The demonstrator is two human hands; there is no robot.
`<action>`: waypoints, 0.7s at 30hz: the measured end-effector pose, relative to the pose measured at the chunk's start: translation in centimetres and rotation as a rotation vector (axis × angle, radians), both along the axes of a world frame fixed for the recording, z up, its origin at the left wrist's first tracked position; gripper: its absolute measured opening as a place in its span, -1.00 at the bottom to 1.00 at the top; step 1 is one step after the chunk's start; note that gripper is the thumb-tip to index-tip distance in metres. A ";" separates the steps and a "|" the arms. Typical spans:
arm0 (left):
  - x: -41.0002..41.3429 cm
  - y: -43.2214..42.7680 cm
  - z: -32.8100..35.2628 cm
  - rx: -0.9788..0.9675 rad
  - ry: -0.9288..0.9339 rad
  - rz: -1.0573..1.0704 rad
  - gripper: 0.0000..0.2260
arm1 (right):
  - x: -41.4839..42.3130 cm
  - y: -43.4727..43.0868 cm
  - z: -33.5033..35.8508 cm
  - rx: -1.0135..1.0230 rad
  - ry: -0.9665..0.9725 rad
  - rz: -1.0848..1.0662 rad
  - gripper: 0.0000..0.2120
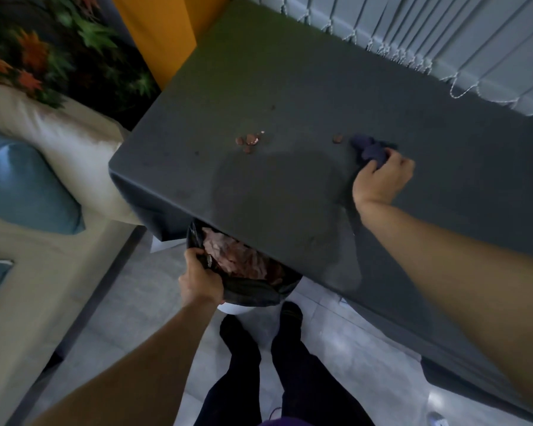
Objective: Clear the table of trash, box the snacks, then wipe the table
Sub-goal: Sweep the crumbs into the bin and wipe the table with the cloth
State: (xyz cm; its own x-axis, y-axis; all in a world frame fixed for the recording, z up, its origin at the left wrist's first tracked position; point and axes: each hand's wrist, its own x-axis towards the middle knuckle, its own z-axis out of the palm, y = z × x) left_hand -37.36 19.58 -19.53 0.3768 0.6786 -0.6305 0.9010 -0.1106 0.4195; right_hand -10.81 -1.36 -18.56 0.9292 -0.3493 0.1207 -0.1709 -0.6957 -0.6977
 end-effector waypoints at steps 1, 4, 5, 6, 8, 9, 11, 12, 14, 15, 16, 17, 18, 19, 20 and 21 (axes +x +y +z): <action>0.2 -0.1 0.1 0.006 0.001 0.001 -0.59 | 0.9 0.0 0.1 0.008 0.046 -0.026 -0.69; 0.6 -0.1 0.0 0.015 -0.003 0.022 -0.58 | 3.0 0.6 -0.1 -0.045 0.122 0.050 -0.67; 0.7 -0.1 -0.1 0.016 -0.006 0.029 -0.58 | 3.5 1.1 -0.3 -0.075 0.134 0.104 -0.67; 0.8 -0.1 -0.1 0.018 -0.007 0.032 -0.59 | 4.0 1.7 -0.3 -0.096 0.140 0.160 -0.67; 0.8 0.1 -0.1 0.023 -0.004 0.036 -0.60 | 4.7 3.1 -0.5 -0.108 0.141 0.275 -0.65; 0.9 0.2 -0.1 0.028 -0.003 0.029 -0.60 | 5.1 4.0 -0.6 -0.109 0.136 0.327 -0.63; 0.8 0.5 -0.2 0.042 0.010 0.002 -0.61 | 5.5 5.9 -0.5 -0.106 0.134 0.399 -0.62; 0.7 0.6 -0.3 0.046 0.017 -0.011 -0.60 | 5.6 6.8 -0.5 -0.112 0.129 0.418 -0.61; 0.6 1.0 -0.5 0.048 0.023 -0.026 -0.60 | 5.9 8.5 -0.5 -0.126 0.116 0.434 -0.61; 0.6 1.1 -0.5 0.045 0.021 -0.026 -0.60 | 6.1 9.3 -0.5 -0.127 0.113 0.441 -0.61; 0.6 1.3 -0.6 0.042 0.019 -0.024 -0.61 | 6.3 10.1 -0.5 -0.127 0.115 0.450 -0.61; 0.6 1.5 -0.7 0.040 0.020 -0.023 -0.61 | 6.7 10.8 -0.7 -0.128 0.117 0.460 -0.62; 0.6 1.7 -0.8 0.038 0.020 -0.021 -0.61 | 7.1 11.6 -0.8 -0.137 0.118 0.472 -0.64; 0.6 2.0 -0.9 0.033 0.022 -0.023 -0.62 | 7.5 12.4 -0.8 -0.149 0.113 0.485 -0.65; 0.6 2.2 -1.0 0.026 0.025 -0.024 -0.62 | 7.9 13.1 -0.9 -0.157 0.106 0.500 -0.66; 0.6 2.5 -1.0 0.017 0.024 -0.024 -0.62 | 8.1 13.9 -0.8 -0.157 0.098 0.518 -0.68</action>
